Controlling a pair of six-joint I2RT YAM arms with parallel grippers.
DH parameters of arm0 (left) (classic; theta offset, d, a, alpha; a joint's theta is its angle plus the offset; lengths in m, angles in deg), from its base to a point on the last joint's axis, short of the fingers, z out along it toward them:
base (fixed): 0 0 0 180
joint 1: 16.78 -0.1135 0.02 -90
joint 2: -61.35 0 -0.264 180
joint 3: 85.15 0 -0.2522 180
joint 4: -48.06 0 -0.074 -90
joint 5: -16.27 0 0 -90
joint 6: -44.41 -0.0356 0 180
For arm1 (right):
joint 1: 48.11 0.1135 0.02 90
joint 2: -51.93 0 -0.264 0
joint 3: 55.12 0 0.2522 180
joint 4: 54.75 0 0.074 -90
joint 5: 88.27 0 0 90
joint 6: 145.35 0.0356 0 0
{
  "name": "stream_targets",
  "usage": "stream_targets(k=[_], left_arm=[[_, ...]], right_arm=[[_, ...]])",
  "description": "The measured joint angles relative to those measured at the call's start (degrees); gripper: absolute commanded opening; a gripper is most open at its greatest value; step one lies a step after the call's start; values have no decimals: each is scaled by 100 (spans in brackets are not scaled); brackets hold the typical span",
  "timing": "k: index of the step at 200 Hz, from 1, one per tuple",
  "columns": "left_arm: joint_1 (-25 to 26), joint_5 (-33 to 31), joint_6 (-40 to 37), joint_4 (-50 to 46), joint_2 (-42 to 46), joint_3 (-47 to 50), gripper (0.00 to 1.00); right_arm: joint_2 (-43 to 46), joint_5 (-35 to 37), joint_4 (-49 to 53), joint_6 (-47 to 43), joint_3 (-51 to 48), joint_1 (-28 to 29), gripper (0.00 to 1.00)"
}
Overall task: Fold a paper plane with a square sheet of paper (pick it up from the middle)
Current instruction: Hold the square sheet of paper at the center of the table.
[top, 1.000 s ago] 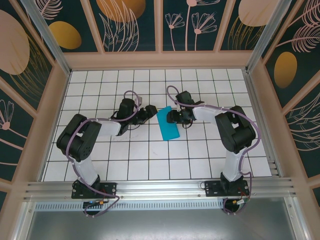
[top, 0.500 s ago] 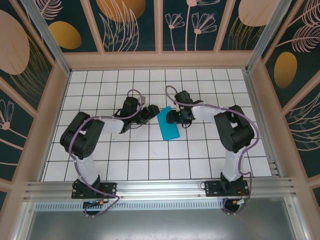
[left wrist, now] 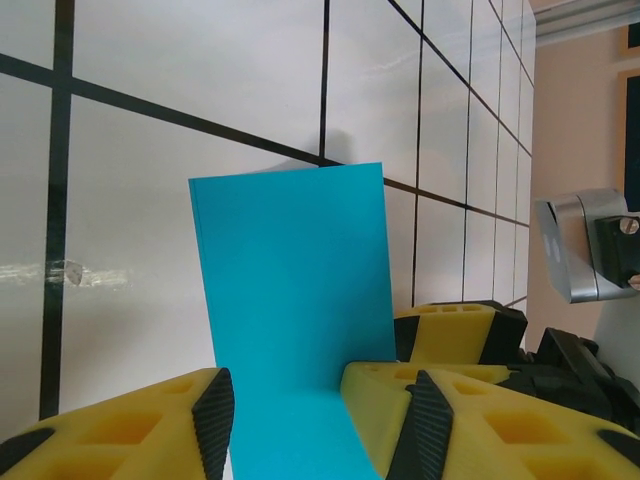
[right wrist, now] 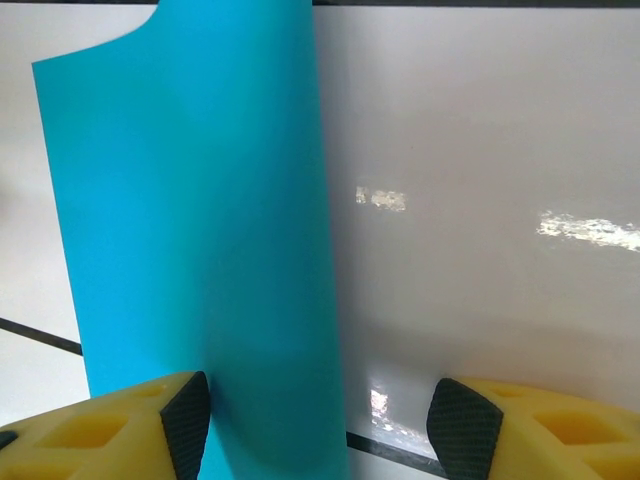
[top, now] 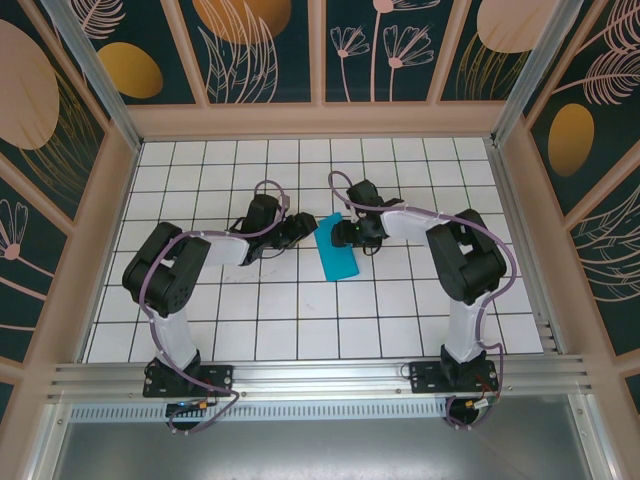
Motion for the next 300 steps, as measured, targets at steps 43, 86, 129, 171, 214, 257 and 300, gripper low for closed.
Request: stream_targets(k=[43,86,129,171,214,257,300], left_arm=[[0,22,0,0,-81,-103,43],[63,109,0,-9,-227,-229,34],[157,173,2,-39,-387,-365,27],[177,197,2,-50,-455,-413,23],[181,256,2,-55,-592,-433,21],[181,299,2,-127,-643,-433,21],[181,297,2,-127,-643,-433,21]], right_arm=[[-37,79,66,-2,50,26,67],[-83,114,155,2,125,39,67],[-114,144,208,31,160,48,67],[-122,146,212,127,164,48,67],[-127,164,212,129,164,48,66],[-138,205,232,-2,164,59,66],[-140,249,238,-59,166,76,66]])
